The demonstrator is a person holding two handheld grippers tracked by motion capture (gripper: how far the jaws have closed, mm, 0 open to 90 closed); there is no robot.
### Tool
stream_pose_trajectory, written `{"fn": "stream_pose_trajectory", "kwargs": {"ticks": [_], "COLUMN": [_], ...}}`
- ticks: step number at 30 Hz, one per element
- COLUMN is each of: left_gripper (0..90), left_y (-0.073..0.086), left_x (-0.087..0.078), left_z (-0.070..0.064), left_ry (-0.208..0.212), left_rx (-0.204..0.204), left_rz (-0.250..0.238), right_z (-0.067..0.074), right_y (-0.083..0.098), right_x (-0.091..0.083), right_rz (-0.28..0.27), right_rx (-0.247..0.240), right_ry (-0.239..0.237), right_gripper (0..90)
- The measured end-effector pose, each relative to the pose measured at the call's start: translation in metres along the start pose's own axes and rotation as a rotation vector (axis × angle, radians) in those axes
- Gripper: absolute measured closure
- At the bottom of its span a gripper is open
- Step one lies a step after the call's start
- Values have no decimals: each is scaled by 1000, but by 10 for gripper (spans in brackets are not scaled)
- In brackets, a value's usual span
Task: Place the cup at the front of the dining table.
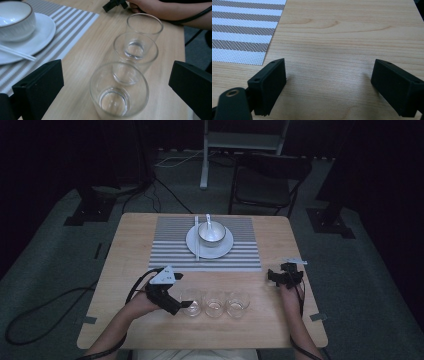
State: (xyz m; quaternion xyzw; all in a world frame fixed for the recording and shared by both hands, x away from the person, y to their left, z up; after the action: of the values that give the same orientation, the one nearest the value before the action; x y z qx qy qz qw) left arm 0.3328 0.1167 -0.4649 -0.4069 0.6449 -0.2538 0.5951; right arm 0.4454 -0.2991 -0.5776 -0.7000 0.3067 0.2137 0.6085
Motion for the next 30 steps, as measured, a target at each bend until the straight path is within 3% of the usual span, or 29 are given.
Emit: {"fn": "stream_pose_trajectory", "kwargs": {"ticks": [7, 14, 21, 30], "left_gripper": [2, 3, 20, 21], "left_y": [-23, -38, -50, -53], "left_x": [12, 24, 46, 73], "left_z": [-1, -6, -14, -14], "left_ry": [4, 26, 52, 77], "left_rx": [54, 103, 161, 181], "left_rz": [56, 61, 140, 277], "right_z": [0, 0, 0, 0], "right_y": [0, 0, 0, 0], "right_x": [0, 0, 0, 0], "right_rz": [0, 0, 0, 0], "right_rx": [1, 0, 0, 1], "right_ry": [0, 0, 0, -1], "right_gripper": [120, 120, 121, 121]}}
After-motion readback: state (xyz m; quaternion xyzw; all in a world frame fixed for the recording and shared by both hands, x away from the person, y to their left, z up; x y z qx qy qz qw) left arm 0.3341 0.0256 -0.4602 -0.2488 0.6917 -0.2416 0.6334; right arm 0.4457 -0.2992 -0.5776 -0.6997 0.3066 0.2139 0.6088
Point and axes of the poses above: each handheld gripper's, and its own axes: x roughly forward along the jaws, y roughly out of its underside, z roughly to its left, the point moved 4 cm from there along x, roughly forward along the jaws, and after that the axes turned 15 degrees about y, right-handed, at the moved point
